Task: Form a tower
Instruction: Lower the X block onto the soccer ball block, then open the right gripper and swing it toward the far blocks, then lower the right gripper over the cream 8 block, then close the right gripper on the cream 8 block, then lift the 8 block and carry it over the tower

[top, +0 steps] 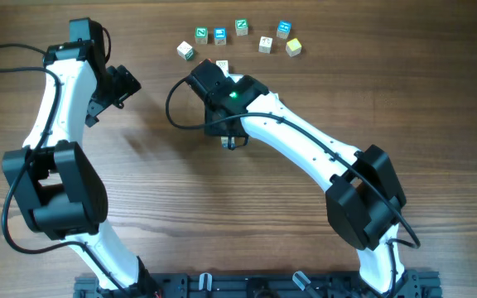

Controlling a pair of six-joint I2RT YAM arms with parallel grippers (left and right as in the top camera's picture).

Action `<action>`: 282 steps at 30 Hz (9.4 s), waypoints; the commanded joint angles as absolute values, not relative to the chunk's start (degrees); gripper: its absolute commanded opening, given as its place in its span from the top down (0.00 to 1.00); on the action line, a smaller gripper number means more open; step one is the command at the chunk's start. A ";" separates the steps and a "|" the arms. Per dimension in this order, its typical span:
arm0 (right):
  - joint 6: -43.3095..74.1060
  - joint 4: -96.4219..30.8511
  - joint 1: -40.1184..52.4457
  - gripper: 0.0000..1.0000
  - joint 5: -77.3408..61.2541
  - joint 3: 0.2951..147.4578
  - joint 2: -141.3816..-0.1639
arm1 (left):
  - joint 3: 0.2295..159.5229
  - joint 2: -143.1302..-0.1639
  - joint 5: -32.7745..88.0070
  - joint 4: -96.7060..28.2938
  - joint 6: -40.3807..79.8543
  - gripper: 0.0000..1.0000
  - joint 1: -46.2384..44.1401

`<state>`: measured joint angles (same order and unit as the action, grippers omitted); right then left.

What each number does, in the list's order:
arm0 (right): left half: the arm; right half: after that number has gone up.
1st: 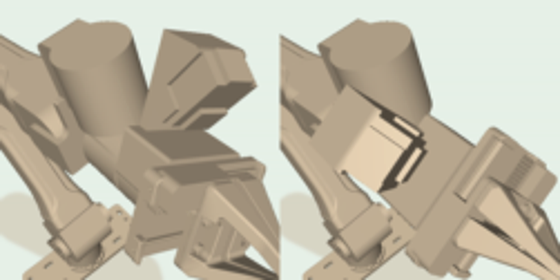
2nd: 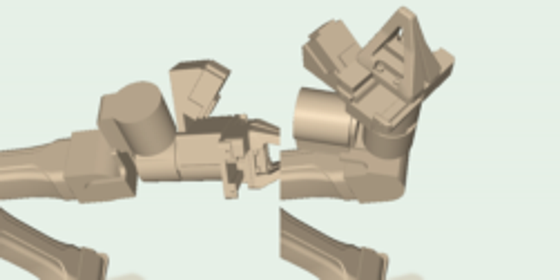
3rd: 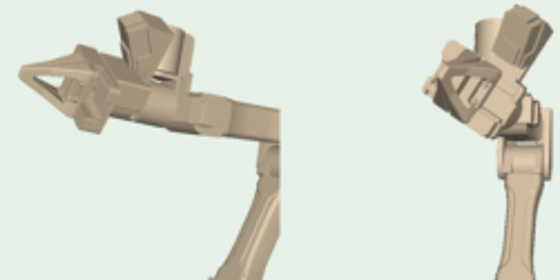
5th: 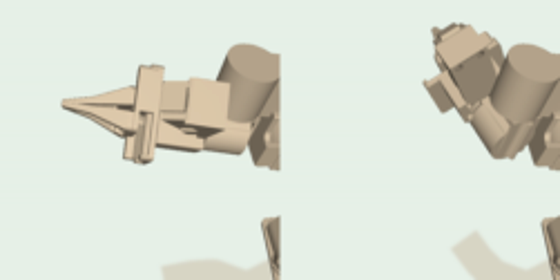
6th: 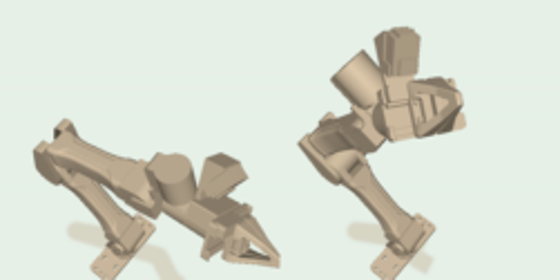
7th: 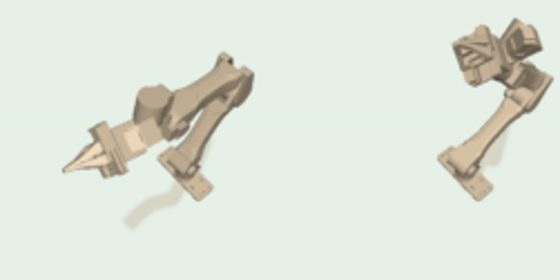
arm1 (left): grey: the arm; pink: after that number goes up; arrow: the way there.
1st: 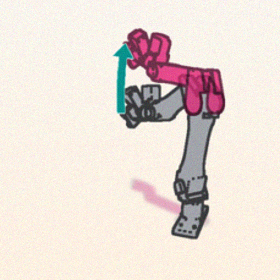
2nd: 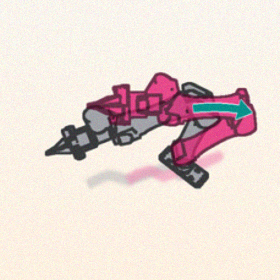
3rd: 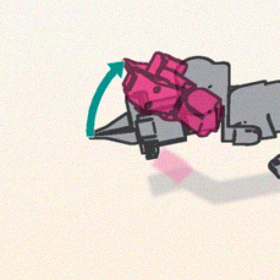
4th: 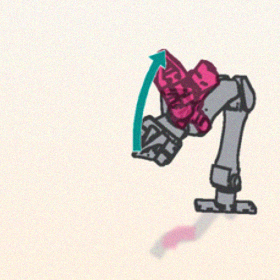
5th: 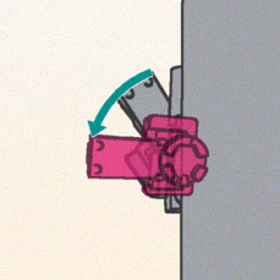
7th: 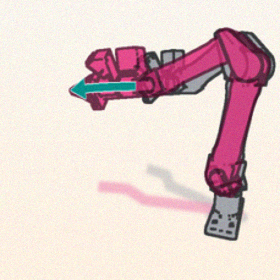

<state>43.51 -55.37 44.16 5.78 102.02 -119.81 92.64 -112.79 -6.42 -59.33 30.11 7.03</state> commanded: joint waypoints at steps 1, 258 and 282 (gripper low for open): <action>43.48 -55.44 44.18 0.63 5.34 102.00 -120.64 | 93.54 -111.11 -7.18 -59.33 30.06 0.00 7.09; 27.00 -50.83 24.58 0.78 -1.32 104.79 -114.63 | 93.54 -111.11 -7.18 -59.33 30.06 0.00 7.09; 39.27 -58.39 42.57 0.82 4.51 104.51 -109.34 | 93.54 -111.11 -7.18 -59.33 30.06 0.00 7.09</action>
